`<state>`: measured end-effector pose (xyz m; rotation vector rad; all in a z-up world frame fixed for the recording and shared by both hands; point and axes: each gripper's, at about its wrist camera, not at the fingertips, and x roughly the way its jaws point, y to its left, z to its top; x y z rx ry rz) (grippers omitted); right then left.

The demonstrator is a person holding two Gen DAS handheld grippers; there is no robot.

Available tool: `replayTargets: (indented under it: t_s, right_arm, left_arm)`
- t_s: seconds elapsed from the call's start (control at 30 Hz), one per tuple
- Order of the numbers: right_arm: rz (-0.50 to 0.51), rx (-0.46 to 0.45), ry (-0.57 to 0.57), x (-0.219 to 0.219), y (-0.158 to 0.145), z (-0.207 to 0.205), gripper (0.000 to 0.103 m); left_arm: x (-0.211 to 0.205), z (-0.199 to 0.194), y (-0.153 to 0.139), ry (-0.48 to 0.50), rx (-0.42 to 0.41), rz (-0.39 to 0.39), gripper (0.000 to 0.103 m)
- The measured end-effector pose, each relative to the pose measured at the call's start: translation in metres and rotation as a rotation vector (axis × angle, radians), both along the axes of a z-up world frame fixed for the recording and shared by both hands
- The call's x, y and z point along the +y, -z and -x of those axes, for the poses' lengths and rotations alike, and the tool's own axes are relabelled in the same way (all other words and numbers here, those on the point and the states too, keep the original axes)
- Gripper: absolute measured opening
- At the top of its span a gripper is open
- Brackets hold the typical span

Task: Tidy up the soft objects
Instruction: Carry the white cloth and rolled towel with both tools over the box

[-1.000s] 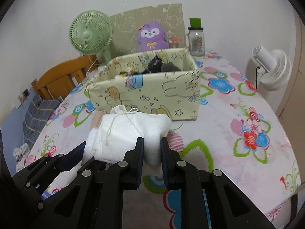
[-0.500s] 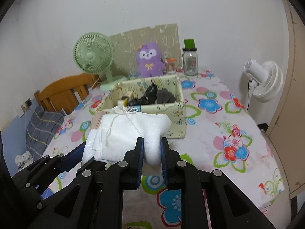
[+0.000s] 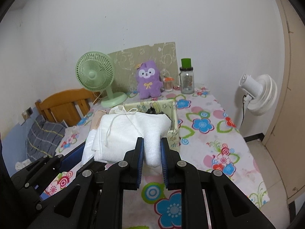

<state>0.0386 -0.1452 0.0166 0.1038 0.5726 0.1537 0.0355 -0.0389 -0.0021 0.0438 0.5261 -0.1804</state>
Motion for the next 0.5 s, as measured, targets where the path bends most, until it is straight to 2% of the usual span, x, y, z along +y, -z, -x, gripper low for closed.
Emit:
replayTargets:
  t_s: [0.5]
  right_arm:
    - [-0.002, -0.021, 0.002, 0.0, -0.019, -0.047, 0.02]
  left_arm:
    - [-0.002, -0.046, -0.019, 0.0, -0.029, -0.029, 0.028]
